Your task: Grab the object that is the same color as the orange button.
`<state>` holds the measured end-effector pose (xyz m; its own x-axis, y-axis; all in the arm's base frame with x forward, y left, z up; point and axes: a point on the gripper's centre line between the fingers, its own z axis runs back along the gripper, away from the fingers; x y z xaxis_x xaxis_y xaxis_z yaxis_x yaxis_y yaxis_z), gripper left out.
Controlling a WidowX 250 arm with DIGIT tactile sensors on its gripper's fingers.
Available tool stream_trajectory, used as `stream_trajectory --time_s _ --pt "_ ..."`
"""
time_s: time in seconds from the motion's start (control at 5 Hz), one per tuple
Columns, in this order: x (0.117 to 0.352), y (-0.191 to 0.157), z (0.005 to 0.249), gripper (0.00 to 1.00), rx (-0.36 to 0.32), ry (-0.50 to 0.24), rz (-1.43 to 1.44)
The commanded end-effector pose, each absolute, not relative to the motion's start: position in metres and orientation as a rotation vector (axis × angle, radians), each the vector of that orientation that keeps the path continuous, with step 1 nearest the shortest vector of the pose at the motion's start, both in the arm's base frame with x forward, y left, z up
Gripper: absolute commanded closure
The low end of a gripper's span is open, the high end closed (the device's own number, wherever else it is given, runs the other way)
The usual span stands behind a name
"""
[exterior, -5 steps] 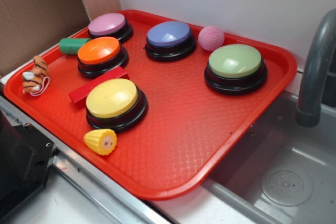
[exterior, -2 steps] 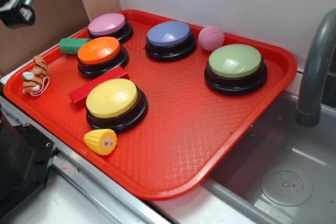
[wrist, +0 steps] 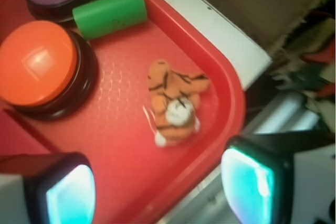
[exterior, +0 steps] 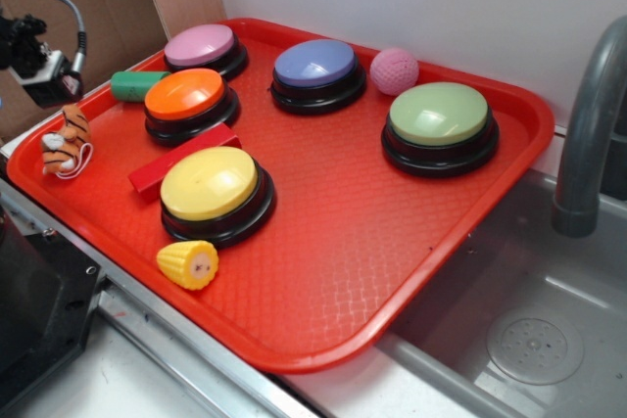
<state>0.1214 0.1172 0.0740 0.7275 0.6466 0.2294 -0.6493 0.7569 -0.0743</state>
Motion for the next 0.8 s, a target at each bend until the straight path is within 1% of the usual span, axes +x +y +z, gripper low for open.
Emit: stream_trajectory --time_s 0.0,0.2,0.4,0.6 --pt "0.133 0.139 0.049 0.0 0.187 -0.279 0.719" --pt "0.137 0.144 0.04 0.0 0.2 -0.279 0.718" --pt "0.135 0.146 0.033 0.42 0.178 -0.294 0.715" --pt "0.136 0.147 0.024 0.94 0.176 -0.287 0.713"
